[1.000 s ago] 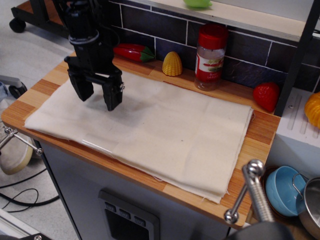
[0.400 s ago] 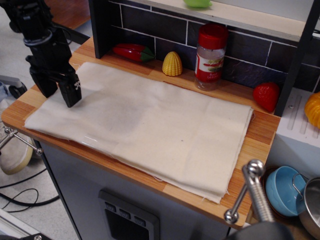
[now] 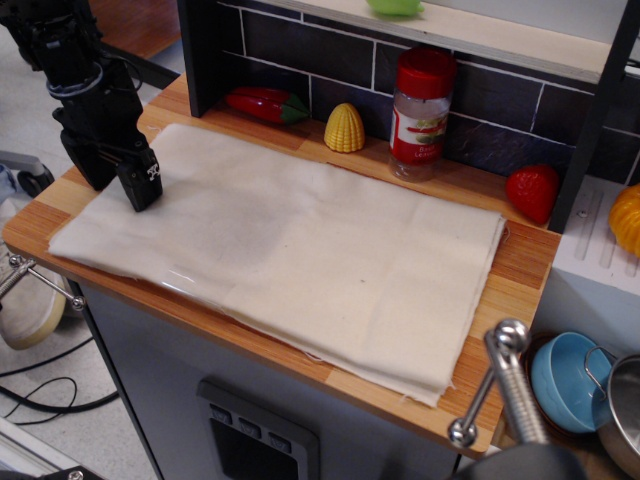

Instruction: Fold cloth in half

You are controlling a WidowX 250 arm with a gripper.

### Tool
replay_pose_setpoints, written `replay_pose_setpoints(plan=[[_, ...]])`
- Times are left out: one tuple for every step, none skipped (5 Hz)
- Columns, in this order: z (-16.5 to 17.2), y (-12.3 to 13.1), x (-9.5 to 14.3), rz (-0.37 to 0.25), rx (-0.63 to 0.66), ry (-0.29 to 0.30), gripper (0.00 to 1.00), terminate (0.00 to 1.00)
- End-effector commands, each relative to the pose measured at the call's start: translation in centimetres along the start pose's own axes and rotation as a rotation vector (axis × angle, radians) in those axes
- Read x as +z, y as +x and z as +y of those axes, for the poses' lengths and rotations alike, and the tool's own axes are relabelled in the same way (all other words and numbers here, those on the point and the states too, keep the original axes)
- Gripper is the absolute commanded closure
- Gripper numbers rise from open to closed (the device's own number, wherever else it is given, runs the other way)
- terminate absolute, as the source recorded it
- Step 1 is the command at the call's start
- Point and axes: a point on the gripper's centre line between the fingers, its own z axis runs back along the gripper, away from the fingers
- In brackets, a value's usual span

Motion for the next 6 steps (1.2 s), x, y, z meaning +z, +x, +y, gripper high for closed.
replay_pose_setpoints(plan=[[0.6, 0.0, -0.9, -0.010, -0.015, 0.022, 1.00, 0.00], [0.3, 0.2, -0.5, -0.013, -0.010, 0.003, 1.00, 0.00], [-0.6, 1.3, 2.0, 0.001, -0.002, -0.029, 1.00, 0.00], [-2.0, 2.6, 5.7, -0.019, 0.010, -0.096, 1.00, 0.00], [-3.6, 3.5, 7.7, -0.047, 0.025, -0.124, 1.00, 0.00], [-5.5, 4.4, 8.8, -0.060, 0.029, -0.130, 1.00, 0.00]])
